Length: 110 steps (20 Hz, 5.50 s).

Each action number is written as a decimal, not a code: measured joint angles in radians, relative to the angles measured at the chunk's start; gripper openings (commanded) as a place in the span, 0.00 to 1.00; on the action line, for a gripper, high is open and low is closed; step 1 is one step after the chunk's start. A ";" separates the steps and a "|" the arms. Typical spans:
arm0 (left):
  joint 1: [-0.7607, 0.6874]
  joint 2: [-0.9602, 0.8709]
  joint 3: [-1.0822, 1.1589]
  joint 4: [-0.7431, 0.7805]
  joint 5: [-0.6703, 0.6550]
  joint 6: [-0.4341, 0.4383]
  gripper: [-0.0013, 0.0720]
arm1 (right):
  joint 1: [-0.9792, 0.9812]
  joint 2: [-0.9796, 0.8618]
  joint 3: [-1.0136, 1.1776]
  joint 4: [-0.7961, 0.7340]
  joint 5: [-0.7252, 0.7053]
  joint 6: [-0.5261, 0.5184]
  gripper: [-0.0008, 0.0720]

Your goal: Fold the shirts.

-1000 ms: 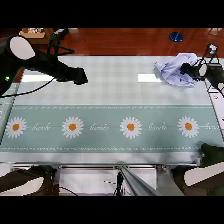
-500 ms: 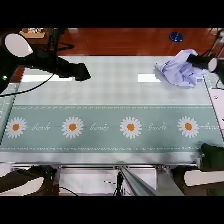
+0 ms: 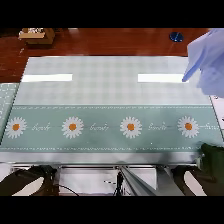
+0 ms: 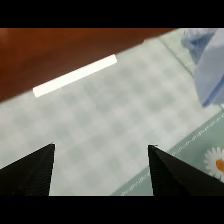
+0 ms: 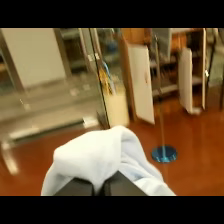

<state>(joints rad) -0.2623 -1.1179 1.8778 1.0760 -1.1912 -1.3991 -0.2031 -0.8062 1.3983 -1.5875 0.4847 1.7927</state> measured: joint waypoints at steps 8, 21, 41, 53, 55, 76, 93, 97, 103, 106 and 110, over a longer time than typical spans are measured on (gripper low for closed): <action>0.000 0.179 0.092 0.069 -0.134 -0.025 1.00 | -0.001 0.217 0.001 0.055 0.214 -0.042 0.05; 0.000 0.203 0.021 0.144 -0.361 -0.072 1.00 | 0.353 -0.114 0.000 0.640 0.743 -0.257 0.05; 0.000 0.192 -0.126 0.419 -0.439 -0.072 1.00 | 0.495 -0.330 0.000 -0.095 0.839 -0.201 0.69; 0.201 0.254 -1.110 0.191 -0.157 -0.030 0.99 | -0.084 -0.268 -0.285 0.258 0.828 -0.372 0.69; 0.233 0.245 -1.221 0.068 -0.095 0.021 0.99 | -0.092 -0.268 -0.353 0.307 0.805 -0.403 0.69; 0.194 -0.225 -1.395 -0.448 0.167 0.286 0.04 | -0.102 -0.267 -0.469 0.489 0.806 -0.450 0.68; 0.182 -0.183 -1.393 -0.427 0.147 0.314 0.04 | -0.010 -0.433 -0.637 0.768 0.697 -0.495 0.82; 0.182 -0.154 -1.392 -0.425 0.141 0.315 0.04 | 0.128 -0.517 -0.657 0.795 0.562 -0.487 0.81; 0.182 -0.139 -1.390 -0.443 0.113 0.315 0.04 | 0.266 -0.618 -0.662 0.897 0.402 -0.451 0.66; 0.182 -0.137 -1.384 -0.447 0.109 0.313 0.04 | 0.323 -0.660 -0.662 0.968 0.356 -0.449 0.38; 0.182 -0.130 -1.332 -0.447 0.100 0.315 0.04 | 0.356 -0.680 -0.654 0.971 0.329 -0.464 0.05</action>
<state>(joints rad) -0.0803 -1.2484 0.5457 0.6289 -1.0916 -1.0836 0.1532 -1.4864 0.7441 -0.6167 0.8139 1.3289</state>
